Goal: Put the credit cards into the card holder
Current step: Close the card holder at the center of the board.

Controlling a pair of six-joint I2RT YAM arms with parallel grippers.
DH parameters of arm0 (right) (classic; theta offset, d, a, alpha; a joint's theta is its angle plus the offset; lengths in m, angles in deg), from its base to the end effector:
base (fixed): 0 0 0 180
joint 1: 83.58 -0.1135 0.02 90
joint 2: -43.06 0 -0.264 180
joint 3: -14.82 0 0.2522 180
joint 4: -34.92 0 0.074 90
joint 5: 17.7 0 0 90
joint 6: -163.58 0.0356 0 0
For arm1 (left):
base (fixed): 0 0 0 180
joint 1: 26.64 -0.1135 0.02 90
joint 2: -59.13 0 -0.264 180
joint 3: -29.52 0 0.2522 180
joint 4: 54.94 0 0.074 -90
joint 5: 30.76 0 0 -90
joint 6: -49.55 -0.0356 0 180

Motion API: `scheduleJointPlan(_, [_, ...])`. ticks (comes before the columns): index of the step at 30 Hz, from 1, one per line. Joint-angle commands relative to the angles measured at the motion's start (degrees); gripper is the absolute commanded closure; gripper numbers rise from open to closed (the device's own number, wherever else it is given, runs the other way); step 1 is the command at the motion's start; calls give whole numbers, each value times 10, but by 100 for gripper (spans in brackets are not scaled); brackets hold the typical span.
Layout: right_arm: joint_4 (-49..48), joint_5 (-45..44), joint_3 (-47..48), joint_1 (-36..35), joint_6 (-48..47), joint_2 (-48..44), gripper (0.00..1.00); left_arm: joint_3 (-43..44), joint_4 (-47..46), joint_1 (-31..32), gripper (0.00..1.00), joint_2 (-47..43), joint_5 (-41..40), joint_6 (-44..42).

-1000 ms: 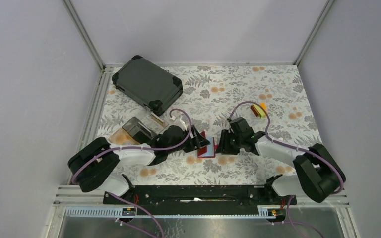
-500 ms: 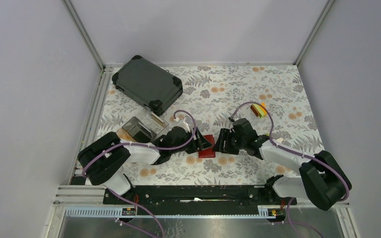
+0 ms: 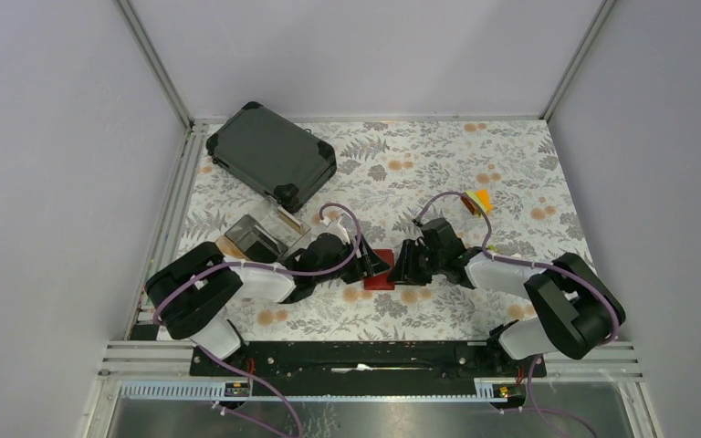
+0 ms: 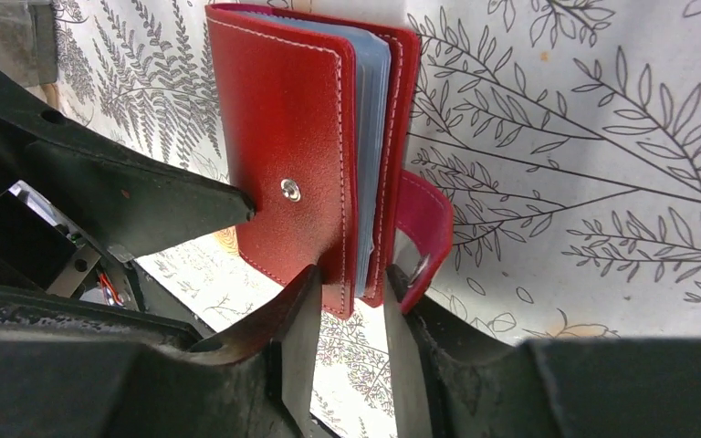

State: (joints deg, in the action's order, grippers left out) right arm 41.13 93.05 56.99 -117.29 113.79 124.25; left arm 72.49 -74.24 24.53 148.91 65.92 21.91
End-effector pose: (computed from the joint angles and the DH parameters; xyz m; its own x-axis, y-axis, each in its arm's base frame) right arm 0.2019 0.1498 0.1394 -0.9201 0.1119 -0.3755 -0.1736 0.7427 0.6468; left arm 0.1777 -0.2274 0.1431 -0.8771 -0.3136 -0.3639 0.1324 0.5704 -0.8106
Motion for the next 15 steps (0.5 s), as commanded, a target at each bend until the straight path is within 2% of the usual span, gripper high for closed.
scheduleJointPlan(1, [-38,23,-4,-3,13,12,65,-3,-31,2,39,8,-2,2])
scheduleJointPlan(4, [-41,20,-5,-3,18,17,74,-4,-39,2,39,14,3,4])
scheduleJointPlan(9, [-31,3,-1,-3,17,42,99,-2,-21,-1,36,-10,-2,-12])
scheduleJointPlan(13, [-31,1,-1,-3,17,59,100,8,53,-7,27,-66,-27,-47])
scheduleJointPlan(15, [-29,-4,-1,-3,16,61,100,17,128,-11,24,-96,-56,-61])
